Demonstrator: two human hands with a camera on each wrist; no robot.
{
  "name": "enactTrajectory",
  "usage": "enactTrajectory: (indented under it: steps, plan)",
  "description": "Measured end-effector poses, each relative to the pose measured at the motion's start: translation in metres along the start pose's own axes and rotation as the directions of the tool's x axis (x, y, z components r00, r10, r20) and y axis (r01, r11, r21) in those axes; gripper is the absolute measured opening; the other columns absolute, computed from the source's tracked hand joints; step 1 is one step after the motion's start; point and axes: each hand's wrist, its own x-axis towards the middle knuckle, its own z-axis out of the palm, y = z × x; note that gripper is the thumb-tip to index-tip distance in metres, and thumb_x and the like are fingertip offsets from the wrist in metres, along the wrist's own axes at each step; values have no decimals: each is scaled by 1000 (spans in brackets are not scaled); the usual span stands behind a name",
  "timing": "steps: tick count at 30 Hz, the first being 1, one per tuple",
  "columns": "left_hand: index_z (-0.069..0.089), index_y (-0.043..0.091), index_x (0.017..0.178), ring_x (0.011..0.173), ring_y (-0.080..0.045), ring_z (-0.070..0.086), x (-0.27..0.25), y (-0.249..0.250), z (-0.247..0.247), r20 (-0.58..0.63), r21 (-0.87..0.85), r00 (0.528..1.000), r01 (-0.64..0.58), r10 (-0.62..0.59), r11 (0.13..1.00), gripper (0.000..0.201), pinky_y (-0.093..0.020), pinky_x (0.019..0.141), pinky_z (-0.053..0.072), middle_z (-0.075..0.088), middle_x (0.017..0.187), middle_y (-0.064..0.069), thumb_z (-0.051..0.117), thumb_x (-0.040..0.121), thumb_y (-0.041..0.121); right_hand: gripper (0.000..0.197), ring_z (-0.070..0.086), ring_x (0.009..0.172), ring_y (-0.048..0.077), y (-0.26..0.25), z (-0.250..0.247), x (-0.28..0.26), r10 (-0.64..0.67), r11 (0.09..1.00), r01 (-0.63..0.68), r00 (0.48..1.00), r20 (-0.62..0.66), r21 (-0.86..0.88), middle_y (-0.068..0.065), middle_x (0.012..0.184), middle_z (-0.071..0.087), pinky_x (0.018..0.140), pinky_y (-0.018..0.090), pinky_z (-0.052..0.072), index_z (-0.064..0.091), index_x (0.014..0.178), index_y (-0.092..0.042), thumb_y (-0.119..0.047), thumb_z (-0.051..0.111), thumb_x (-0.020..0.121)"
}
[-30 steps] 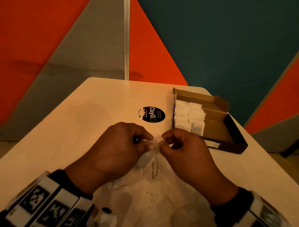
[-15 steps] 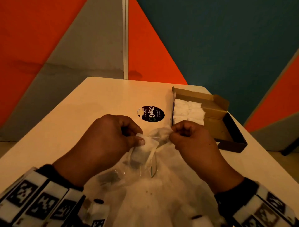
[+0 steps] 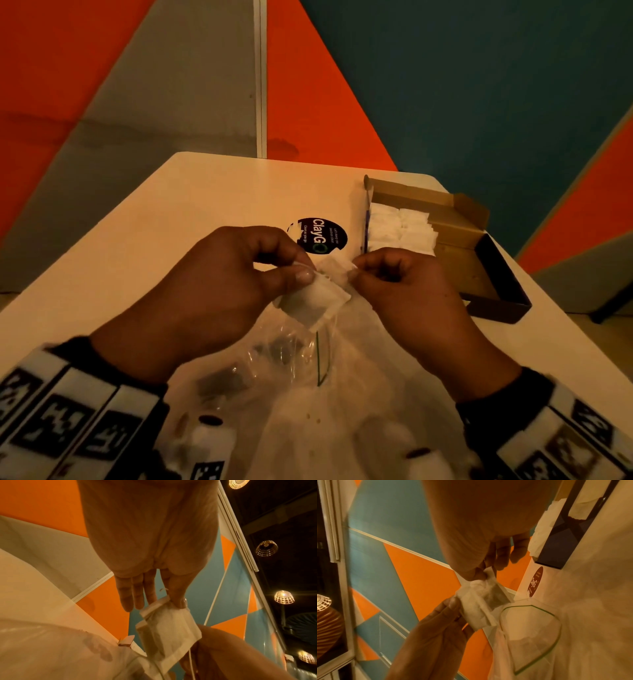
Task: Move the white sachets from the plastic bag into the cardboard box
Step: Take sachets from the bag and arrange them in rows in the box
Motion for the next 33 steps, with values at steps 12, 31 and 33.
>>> enactTrajectory:
  steps: [12,31,33]
  plan:
    - [78,24,77,70,3,67,17,-2,16,6,-35,999,33,-33,999,5,-4,58,46,75,74,14,78,80,20,8,63,78,8,-2,6,5,-17,1000,17,998,66,3,-15,81,70,78,30,55,73,83,-33,-26,70,85]
    - [77,33,72,79,15,61,21,5,8,42,136,999,-22,16,990,13,3,62,41,68,82,33,79,78,23,21,58,82,-2,-9,-17,15,-123,874,199,973,195,-443,-24,100,68,77,17,48,72,107,-42,-46,59,90]
    - [76,35,74,80,15,60,22,3,6,28,147,1000,3,-7,989,13,0,58,44,67,82,34,79,78,24,20,53,74,-8,-7,-23,20,-120,862,198,974,192,-466,-31,89,62,66,6,37,71,105,-43,-46,59,90]
